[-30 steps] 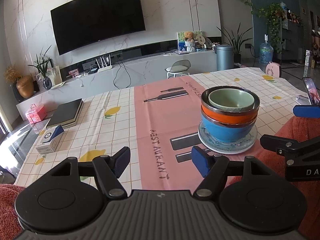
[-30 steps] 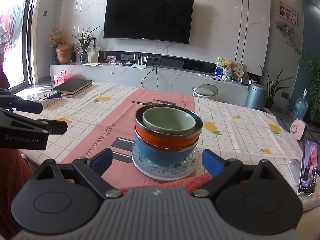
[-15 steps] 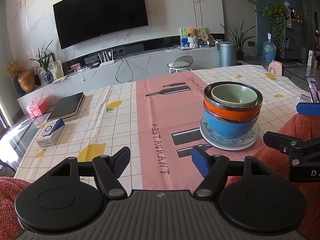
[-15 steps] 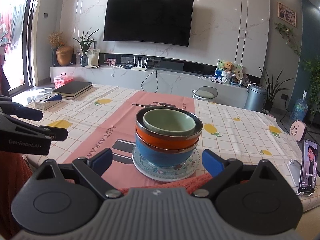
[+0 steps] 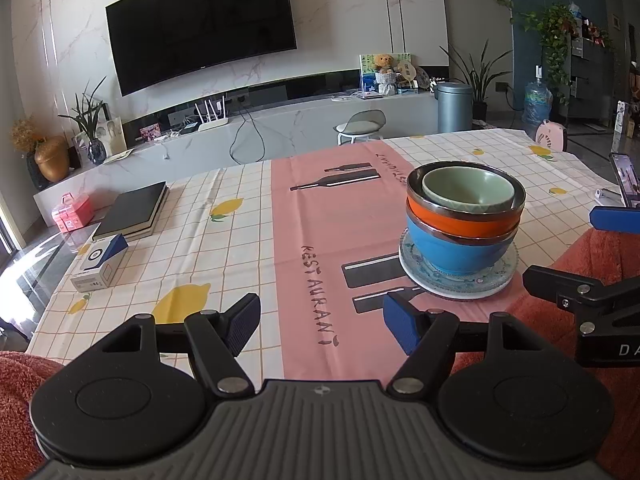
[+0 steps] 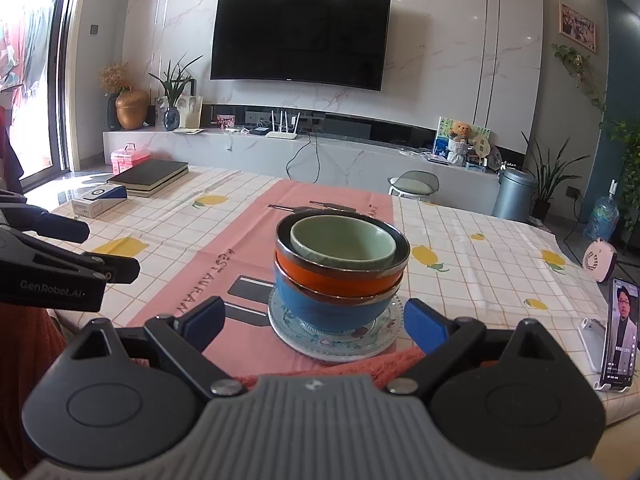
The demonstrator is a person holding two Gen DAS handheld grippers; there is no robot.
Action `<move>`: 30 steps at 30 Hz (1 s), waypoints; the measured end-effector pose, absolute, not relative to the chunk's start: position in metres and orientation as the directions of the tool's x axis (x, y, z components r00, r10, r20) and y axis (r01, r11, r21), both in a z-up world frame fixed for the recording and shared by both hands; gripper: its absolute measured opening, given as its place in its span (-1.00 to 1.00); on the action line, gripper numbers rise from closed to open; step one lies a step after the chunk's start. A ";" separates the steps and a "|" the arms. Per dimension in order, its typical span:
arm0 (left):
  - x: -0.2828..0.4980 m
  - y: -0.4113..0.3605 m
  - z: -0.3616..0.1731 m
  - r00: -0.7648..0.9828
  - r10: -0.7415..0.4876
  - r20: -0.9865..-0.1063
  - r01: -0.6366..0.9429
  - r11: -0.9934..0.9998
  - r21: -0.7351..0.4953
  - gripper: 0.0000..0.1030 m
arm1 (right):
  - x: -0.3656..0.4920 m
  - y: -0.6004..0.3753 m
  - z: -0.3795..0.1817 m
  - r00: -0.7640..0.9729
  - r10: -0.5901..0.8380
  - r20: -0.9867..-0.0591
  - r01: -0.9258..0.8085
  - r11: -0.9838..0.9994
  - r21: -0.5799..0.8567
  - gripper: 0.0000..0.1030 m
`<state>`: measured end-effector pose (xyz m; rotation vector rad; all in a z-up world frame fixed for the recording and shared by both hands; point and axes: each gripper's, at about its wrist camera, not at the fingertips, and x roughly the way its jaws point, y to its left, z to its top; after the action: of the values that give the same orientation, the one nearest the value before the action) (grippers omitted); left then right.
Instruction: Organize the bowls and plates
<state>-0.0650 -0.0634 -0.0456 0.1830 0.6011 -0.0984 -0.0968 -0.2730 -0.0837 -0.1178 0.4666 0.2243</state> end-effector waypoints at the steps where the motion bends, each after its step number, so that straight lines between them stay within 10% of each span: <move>1: -0.065 -0.063 -0.046 0.821 -0.037 -0.570 0.143 0.979 0.142 0.60 | -0.097 -0.273 -0.084 0.869 0.187 -0.458 -0.241 0.969 -0.061 0.83; 30: -0.065 -0.061 -0.046 0.816 -0.036 -0.577 0.141 0.980 0.138 0.60 | -0.093 -0.273 -0.087 0.865 0.194 -0.462 -0.249 0.967 -0.060 0.83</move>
<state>-0.0654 -0.0615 -0.0464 0.1783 0.6101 -0.0946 -0.0928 -0.2726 -0.0873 -0.1188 0.4708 0.2323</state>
